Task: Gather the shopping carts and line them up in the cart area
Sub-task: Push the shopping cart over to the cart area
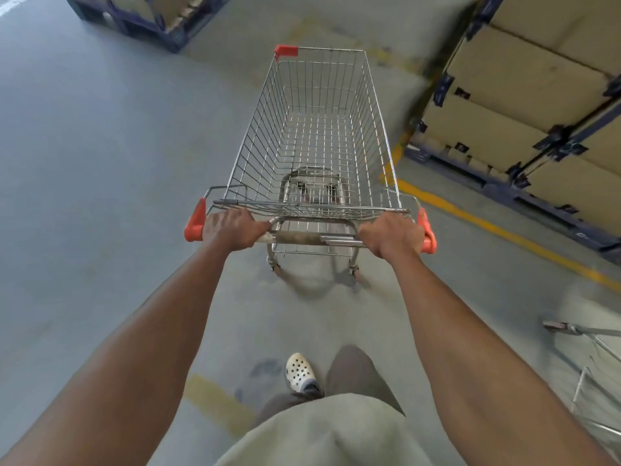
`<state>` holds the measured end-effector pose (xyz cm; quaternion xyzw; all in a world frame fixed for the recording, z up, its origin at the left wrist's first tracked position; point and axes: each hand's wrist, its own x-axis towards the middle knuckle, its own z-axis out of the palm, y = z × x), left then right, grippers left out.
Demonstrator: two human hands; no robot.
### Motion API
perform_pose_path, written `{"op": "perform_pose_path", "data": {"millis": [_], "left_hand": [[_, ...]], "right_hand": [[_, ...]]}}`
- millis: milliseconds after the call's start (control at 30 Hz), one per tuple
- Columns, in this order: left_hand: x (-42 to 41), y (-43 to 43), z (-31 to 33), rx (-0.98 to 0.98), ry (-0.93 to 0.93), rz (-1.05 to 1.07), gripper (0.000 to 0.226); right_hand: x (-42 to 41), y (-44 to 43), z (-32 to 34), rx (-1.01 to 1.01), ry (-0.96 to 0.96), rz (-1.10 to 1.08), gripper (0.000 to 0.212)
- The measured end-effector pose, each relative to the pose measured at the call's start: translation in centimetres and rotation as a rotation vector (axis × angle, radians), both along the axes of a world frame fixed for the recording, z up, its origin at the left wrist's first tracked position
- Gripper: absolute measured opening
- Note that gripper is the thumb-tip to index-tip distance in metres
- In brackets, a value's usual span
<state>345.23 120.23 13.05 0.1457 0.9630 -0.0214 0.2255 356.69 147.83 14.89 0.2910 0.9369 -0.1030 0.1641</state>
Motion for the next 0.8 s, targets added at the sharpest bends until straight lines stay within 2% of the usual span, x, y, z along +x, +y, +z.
{"op": "perform_pose_path", "data": {"millis": [100,367,533,667,800], "left_hand": [[-6.0,-0.6,-0.1,0.015,0.011,0.023,0.070],[-23.1,-0.9,-1.5,0.016,0.108,0.156,0.053],[-32.2,-1.7,-1.2,0.039,0.132,0.262,0.061],[-37.2,-2.8,-1.5,0.051,0.154,0.314,0.078],[-41.7,-4.7,-2.0,0.036,0.176,0.375,0.066]], "right_hand": [[-6.4,-0.4,0.0,-0.003,0.015,0.039,0.031],[-26.7,0.0,-1.1,0.027,0.056,0.156,0.029],[-39.6,-0.2,-1.4,0.046,0.025,0.200,0.037],[-47.6,-1.2,-0.8,0.032,0.015,0.313,0.029],[-54.9,-3.2,-0.9,0.054,0.018,0.415,0.038]]}}
